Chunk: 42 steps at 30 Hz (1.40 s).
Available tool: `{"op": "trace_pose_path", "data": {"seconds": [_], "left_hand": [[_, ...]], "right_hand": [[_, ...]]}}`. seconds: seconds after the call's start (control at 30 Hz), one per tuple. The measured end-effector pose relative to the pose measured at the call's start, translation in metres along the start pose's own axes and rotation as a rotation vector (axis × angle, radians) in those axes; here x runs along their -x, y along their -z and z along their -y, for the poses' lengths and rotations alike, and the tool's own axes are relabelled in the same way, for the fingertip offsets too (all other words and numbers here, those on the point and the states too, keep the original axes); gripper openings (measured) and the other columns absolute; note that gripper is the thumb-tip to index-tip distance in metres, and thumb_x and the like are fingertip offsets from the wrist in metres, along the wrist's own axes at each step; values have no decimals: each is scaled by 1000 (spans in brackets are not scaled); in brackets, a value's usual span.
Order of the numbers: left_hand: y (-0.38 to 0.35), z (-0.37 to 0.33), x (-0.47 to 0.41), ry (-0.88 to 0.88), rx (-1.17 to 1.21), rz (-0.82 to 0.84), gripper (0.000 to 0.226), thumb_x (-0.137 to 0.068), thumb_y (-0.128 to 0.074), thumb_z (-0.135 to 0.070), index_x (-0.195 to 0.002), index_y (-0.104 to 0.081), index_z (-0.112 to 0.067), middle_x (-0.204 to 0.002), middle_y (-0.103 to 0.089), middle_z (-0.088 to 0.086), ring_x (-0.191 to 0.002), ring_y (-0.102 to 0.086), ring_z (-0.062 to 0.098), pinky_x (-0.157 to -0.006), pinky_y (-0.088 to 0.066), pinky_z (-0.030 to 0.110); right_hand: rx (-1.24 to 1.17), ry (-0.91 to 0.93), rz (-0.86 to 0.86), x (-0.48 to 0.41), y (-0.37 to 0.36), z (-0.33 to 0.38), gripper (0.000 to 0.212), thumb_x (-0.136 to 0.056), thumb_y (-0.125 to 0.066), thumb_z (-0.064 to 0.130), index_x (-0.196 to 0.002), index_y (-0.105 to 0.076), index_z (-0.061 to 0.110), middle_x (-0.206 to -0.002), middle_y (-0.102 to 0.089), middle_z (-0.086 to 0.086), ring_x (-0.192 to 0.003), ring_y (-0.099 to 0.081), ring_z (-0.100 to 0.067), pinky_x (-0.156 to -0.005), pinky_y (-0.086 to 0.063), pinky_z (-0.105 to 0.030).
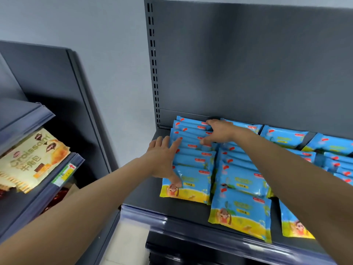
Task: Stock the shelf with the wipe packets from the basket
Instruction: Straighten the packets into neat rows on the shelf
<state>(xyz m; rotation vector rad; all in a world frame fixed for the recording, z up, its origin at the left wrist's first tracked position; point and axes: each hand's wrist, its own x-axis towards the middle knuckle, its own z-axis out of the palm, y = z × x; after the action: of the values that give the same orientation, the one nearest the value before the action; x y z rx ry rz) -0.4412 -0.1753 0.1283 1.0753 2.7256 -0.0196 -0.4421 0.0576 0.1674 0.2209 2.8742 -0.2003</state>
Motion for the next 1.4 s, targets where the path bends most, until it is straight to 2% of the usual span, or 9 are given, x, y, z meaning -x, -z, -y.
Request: {"op": "trace_pose_path", "data": {"seconds": [0.2, 0.37, 0.6, 0.8, 1.0, 1.1, 1.23, 1.3, 1.4], "left_hand": [[8, 11, -12, -49, 13, -75, 129, -47, -69, -74, -145, -3, -24, -132, -24, 5, -126, -27, 29, -111, -21, 41], [4, 15, -17, -64, 3, -126, 121, -50, -65, -76, -142, -10, -22, -128, -27, 4, -119, -31, 27, -108, -25, 40], [-3, 25, -23, -71, 41, -227, 109, -51, -63, -76, -135, -20, -21, -122, -29, 0, -114, -32, 21, -105, -25, 38], [-13, 31, -25, -82, 82, -316, 103, -53, -63, -74, -131, -21, -23, -119, -28, -2, -110, -30, 18, -104, -26, 36], [-4, 33, -42, -49, 80, -534, 86, -58, -63, -60, -126, -32, -16, -115, -32, 2, -106, -35, 23, -97, -29, 34], [-8, 37, -49, -63, 155, -513, 99, -59, -66, -58, -136, -22, -16, -130, -27, 5, -119, -31, 25, -105, -26, 36], [-14, 41, -51, -40, 510, -390, 127, -55, -79, -48, -142, 11, -31, -147, 1, -6, -133, -23, 26, -112, -27, 43], [-14, 45, -53, -51, 641, -347, 136, -53, -86, -41, -141, 18, -34, -149, 9, -9, -137, -22, 25, -110, -32, 47], [-14, 47, -56, -98, 807, -291, 140, -54, -89, -28, -139, 21, -41, -149, 5, -12, -137, -24, 19, -106, -39, 45]], "right_hand": [[-37, -95, 62, -15, 8, 9, 84, -74, -52, 69, -137, -36, 17, -145, -38, -8, -131, -38, -27, -108, -29, -43], [99, -180, 53, -23, 1, 25, 84, -78, -41, 75, -136, -42, 14, -144, -30, -16, -132, -31, -33, -109, -21, -46], [42, -232, -49, -24, 2, 29, 93, -73, -46, 78, -139, -37, 13, -143, -30, -15, -132, -28, -33, -108, -28, -42], [-170, -240, -122, -21, 1, 34, 89, -72, -58, 70, -132, -40, 7, -133, -48, -12, -117, -49, -28, -93, -44, -39], [-375, -116, -222, -19, 12, 38, 76, -77, -69, 48, -136, -40, 9, -140, -38, -11, -125, -44, -25, -98, -38, -30], [-398, -119, -223, -18, 10, 42, 73, -84, -64, 39, -142, -32, 9, -145, -33, -12, -128, -41, -26, -99, -37, -28], [-579, -263, -223, -13, 10, 44, 75, -86, -62, 34, -143, -23, 4, -142, -39, -14, -125, -44, -28, -89, -40, -28], [-807, -357, -164, -12, 7, 46, 66, -87, -62, 33, -138, -32, 5, -135, -47, -11, -119, -50, -27, -93, -43, -29], [-1252, -445, -97, -10, -1, 52, 33, -90, -61, 29, -115, -52, 10, -124, -59, -12, -109, -59, -27, -97, -48, -43]]}}
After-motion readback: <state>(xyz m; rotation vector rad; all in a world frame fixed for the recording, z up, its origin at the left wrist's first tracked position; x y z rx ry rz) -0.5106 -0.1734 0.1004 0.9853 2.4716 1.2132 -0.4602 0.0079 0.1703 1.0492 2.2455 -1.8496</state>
